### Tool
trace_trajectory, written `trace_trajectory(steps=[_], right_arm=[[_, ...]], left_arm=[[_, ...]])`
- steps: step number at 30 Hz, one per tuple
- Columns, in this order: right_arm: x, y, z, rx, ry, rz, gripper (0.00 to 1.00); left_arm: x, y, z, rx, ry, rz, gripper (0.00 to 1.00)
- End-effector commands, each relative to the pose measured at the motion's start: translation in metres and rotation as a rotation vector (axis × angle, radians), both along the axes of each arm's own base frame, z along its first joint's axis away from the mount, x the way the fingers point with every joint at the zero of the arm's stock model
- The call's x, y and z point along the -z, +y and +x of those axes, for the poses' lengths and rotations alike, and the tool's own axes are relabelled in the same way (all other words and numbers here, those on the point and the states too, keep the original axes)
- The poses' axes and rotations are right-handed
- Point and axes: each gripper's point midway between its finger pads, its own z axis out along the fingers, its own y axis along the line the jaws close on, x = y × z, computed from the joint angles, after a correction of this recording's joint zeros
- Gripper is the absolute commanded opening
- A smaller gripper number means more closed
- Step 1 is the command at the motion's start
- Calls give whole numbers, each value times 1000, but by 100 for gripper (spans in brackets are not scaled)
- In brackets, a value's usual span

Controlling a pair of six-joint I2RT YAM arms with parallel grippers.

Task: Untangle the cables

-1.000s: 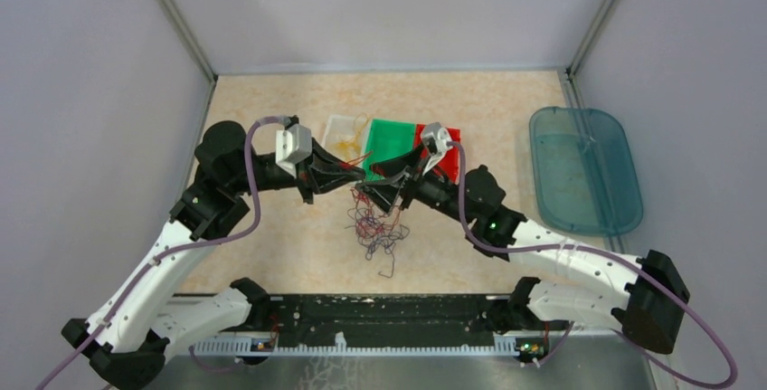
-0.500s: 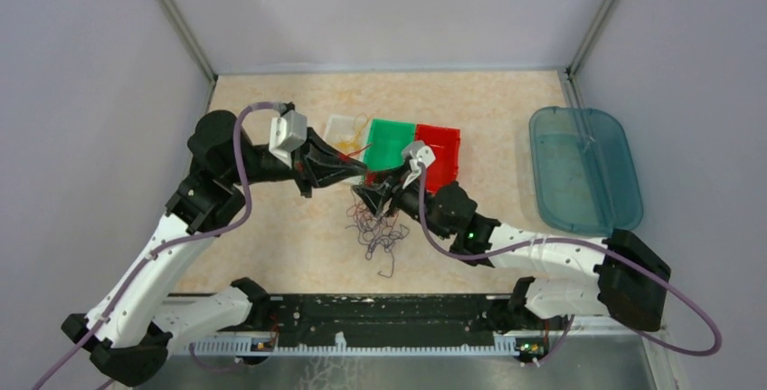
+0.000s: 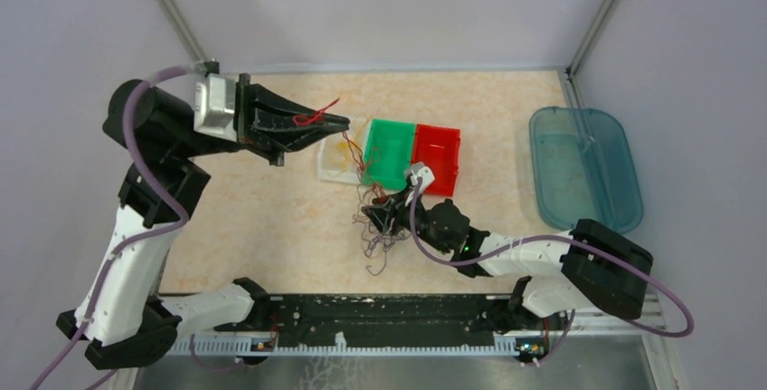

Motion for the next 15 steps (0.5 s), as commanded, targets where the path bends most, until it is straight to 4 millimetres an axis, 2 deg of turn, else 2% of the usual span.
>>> trace_trajectory(steps=[1,3,7,15], right_arm=[[-3,6,-5,-24,26,71,40],[5,9,-8,-37,49,65,37],[20,10,-14,-51,86,41,39],[42,8,-19,-49,150,-9,41]], left_arm=[[-59,14,-15,-20,-156,-111,0],[-83,19,-17,-40,-228,-152,0],[-138,36,-28,-112,-401,-270,0],[-208,77,-44,-326,-762,-502,0]])
